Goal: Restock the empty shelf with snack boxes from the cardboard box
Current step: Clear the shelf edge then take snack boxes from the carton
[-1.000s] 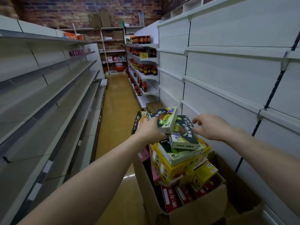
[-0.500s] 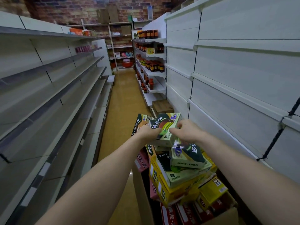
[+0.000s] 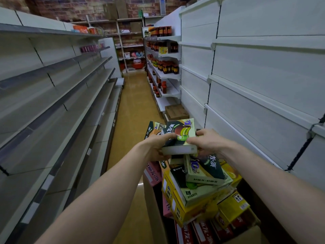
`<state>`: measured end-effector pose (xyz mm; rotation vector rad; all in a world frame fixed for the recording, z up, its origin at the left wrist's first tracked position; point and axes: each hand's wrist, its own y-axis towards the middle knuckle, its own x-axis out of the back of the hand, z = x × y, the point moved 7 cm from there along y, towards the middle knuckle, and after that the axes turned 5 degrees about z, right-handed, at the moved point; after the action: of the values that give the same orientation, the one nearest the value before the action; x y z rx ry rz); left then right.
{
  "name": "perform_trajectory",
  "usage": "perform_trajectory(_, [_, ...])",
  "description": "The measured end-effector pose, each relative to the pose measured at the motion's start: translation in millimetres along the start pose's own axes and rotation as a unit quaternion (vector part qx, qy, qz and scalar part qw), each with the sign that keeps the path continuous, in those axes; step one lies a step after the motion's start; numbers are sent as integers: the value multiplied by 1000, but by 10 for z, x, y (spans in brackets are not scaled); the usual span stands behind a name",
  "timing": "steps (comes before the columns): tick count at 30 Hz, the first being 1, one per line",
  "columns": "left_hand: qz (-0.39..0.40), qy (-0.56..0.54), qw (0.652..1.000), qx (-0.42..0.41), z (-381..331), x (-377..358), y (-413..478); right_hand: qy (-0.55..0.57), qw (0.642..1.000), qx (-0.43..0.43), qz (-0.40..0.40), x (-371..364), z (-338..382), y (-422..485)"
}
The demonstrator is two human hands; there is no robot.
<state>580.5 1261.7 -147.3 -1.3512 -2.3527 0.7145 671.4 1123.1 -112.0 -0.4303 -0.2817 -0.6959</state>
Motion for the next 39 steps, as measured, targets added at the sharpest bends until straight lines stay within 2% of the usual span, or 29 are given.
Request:
perform_trajectory(4, [50,-92,994,22,106,-154,-21,13,1000,5,-3,147,-34,-84])
perform_trajectory(8, [55,-137,989,1,147,-249,-24,-92,992,-40,-72,433,-321,-135])
perform_trajectory(11, [57,-129,990,-11,174,-298,13,-149,982,-107,-43,431,-581,-153])
perform_trajectory(17, [37,-126,991,-36,268,-396,46,-70,985,-158,-4,289,-748,-122])
perform_trajectory(24, [16,-136,988,-69,220,-294,-87,12,990,-140,13,280,-638,-187])
perform_trajectory(28, [11,-179,979,-95,204,-168,-219,16,992,-120,20,274,-432,-192])
perform_trajectory(31, [-2,-218,969,-113,198,-71,-343,41,995,-75,48,176,-170,-207])
perform_trajectory(34, [-17,-244,961,-129,192,55,-452,20,997,-33,68,77,88,-230])
perform_trajectory(39, [-23,-317,934,-162,160,353,-723,42,995,50,76,-75,500,-271])
